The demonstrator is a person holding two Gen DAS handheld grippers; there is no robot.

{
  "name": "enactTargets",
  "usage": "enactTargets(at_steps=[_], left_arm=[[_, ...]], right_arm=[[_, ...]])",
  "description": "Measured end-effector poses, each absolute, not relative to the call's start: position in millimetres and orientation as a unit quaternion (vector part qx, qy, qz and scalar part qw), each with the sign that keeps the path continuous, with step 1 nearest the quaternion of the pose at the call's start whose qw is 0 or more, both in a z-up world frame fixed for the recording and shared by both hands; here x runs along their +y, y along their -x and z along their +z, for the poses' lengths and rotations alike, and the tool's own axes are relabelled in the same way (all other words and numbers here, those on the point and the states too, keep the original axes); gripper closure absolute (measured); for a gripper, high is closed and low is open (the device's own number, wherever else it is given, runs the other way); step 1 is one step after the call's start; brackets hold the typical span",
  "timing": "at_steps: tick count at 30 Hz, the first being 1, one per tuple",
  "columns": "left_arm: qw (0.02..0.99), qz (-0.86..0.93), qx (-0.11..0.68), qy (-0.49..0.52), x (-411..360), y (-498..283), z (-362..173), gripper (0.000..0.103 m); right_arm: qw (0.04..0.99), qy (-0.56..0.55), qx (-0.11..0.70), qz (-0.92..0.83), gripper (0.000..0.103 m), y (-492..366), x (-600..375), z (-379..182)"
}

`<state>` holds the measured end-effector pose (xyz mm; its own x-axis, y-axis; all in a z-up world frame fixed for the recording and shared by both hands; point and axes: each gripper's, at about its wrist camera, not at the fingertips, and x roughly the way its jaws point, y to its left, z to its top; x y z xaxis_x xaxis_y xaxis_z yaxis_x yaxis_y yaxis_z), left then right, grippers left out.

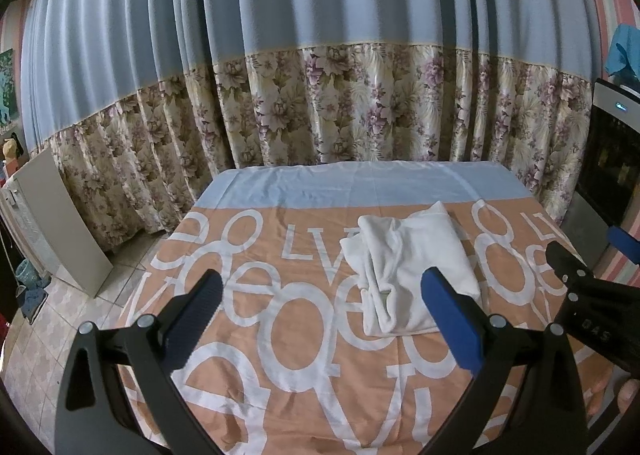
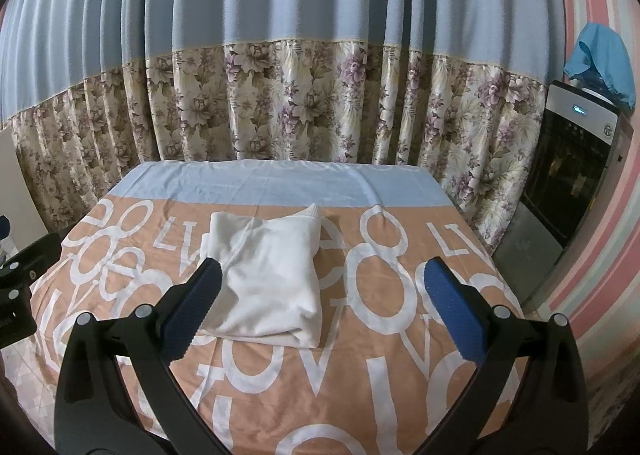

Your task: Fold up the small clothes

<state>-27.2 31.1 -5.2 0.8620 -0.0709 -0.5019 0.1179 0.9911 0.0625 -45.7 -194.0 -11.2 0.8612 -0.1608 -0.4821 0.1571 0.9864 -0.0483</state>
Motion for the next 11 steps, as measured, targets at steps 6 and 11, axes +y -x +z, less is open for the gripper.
enactTargets(at_steps=[6, 11], left_arm=[[0.96, -0.059, 0.269, -0.043, 34.6, 25.7, -9.0, 0.003], [0.958, -0.067, 0.277, -0.044, 35.3, 22.7, -13.3, 0.003]], right_arm=[[0.964, 0.004, 0.252, -0.085, 0.003, 43.9, -200.0, -16.2], [0.964, 0.004, 0.252, -0.084, 0.003, 43.7, -200.4, -16.0]])
